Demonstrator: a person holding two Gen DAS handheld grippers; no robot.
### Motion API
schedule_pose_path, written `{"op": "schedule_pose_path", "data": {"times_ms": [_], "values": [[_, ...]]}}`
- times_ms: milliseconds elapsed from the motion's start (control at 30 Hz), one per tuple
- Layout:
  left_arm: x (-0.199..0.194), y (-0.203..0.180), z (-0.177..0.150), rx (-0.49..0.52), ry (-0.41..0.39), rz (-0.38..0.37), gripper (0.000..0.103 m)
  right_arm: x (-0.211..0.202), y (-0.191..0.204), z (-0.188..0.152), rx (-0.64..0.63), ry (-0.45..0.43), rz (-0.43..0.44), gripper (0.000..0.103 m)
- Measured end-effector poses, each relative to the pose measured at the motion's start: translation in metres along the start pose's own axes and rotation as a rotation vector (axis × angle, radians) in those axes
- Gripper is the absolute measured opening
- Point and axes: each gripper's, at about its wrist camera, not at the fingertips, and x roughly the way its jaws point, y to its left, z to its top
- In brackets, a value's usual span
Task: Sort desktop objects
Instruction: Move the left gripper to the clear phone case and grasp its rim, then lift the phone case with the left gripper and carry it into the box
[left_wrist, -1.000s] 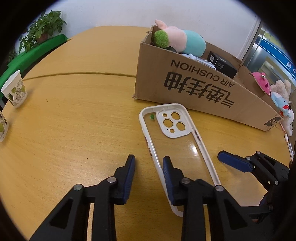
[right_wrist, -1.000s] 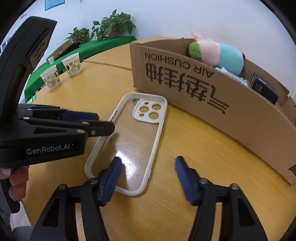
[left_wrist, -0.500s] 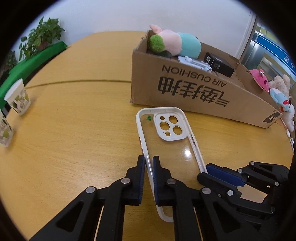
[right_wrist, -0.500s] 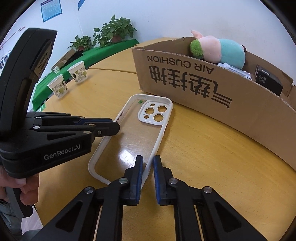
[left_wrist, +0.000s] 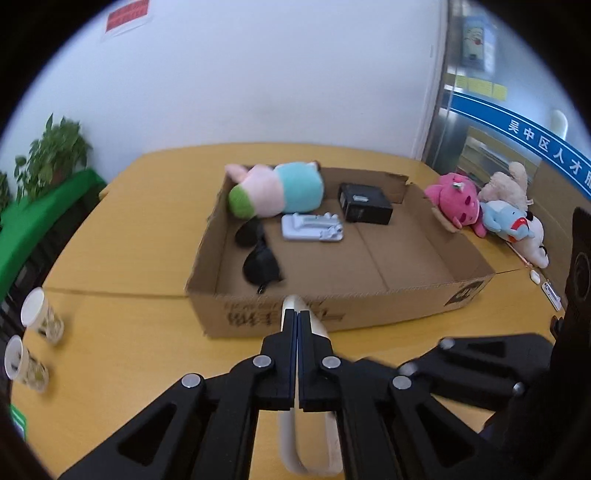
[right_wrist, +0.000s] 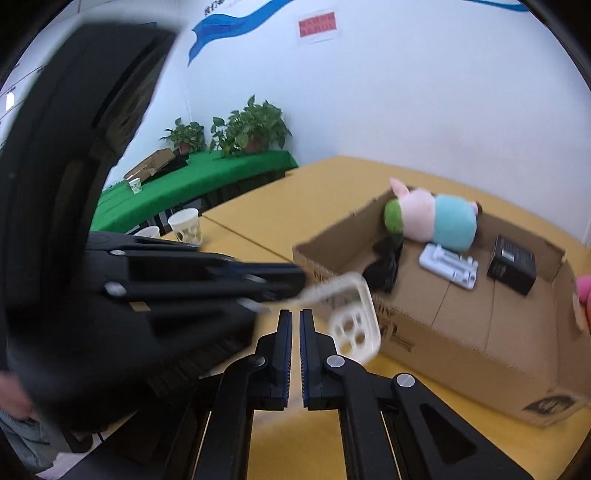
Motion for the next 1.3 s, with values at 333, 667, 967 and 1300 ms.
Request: {"op": "schedule_pose_path", "data": {"times_ms": [333, 667, 967, 1300], "values": [[0.024, 0.009, -0.022, -0.065, 0.083, -0.005, 0.000, -0.007, -0.086, -0.052, 0.243, 0.076, -0.028, 0.006], [0.042, 0.037, -0.093, -0.084, 0.251, 0.063, 0.030, 0.041, -0.059, -0.077, 0.203, 0.218, 0.020, 0.056], [0.047, 0.032, -0.134, -0.069, 0.324, 0.006, 0.012, 0.081, -0.041, -0.082, 0.130, 0.286, -0.018, 0.019], [0.032, 0.026, -0.127, -0.054, 0.275, -0.012, 0.005, 0.067, -0.045, -0.076, 0.152, 0.216, -0.010, 0.014]]}}
